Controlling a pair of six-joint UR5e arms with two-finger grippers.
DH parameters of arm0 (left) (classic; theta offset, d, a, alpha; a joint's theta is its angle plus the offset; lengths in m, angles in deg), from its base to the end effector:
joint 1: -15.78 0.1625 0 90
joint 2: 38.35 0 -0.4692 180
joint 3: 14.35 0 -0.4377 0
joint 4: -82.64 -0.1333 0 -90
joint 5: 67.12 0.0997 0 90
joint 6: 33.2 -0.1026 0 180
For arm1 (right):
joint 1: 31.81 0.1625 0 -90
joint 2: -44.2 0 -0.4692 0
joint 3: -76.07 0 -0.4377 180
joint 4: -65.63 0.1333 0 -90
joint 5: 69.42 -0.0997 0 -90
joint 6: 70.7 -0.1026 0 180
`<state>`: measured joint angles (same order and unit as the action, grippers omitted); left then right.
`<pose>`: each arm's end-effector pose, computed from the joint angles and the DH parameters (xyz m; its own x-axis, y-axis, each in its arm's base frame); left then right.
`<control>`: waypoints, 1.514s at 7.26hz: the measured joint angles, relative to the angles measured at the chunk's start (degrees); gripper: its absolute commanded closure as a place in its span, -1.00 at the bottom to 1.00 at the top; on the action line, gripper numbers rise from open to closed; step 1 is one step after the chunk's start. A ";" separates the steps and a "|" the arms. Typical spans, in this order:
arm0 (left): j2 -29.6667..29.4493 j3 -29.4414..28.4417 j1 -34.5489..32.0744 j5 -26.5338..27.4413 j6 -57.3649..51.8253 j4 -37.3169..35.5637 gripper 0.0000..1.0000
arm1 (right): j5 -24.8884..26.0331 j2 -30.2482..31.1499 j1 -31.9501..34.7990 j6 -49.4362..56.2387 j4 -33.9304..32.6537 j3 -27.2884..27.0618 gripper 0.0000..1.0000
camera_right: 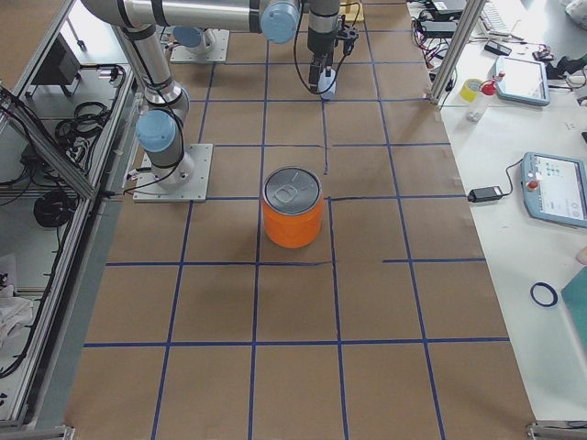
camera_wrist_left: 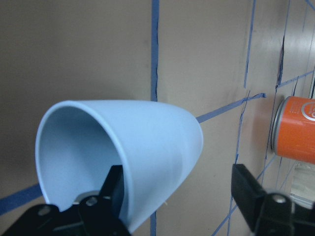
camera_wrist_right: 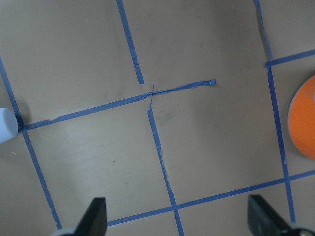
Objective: Flip cup
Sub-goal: 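Grasp the cup's closed end with the left gripper, then lift the cup with the left gripper and turn it mouth up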
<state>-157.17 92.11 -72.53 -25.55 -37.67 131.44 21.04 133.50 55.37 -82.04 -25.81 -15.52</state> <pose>-0.1914 -0.6347 0.1876 -0.6620 0.0052 0.7495 0.0222 0.9997 0.0128 0.1057 -0.5471 0.5101 -0.9696 0.2445 0.0108 0.2446 0.9695 0.0130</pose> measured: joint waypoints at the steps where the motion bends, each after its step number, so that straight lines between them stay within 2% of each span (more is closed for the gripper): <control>1: 0.08 -0.66 -0.02 0.86 0.54 0.19 1.00 | 0.04 0.00 0.00 0.00 0.02 0.00 -1.00; 4: 1.51 -1.72 -0.04 2.84 5.30 0.12 1.00 | 0.03 0.00 0.00 0.00 -0.03 0.00 -1.00; 6: 3.89 -5.13 -0.03 9.81 10.79 0.50 1.00 | 0.06 0.00 0.00 0.11 -0.06 0.00 -1.00; 7: 5.24 -6.51 -0.17 15.72 12.07 0.90 1.00 | 0.07 0.00 0.00 0.15 -0.10 0.00 -1.00; 9: 6.84 -8.43 -0.18 31.07 12.01 0.47 1.00 | 0.07 0.00 0.00 0.17 -0.24 0.00 -1.00; 11: 5.23 -13.01 0.86 42.58 8.20 0.47 1.00 | 0.07 0.00 0.00 0.10 -0.31 -0.03 -1.00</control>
<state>-151.94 79.09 -71.66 17.03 -29.48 131.91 21.11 133.50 55.37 -81.94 -26.12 -15.55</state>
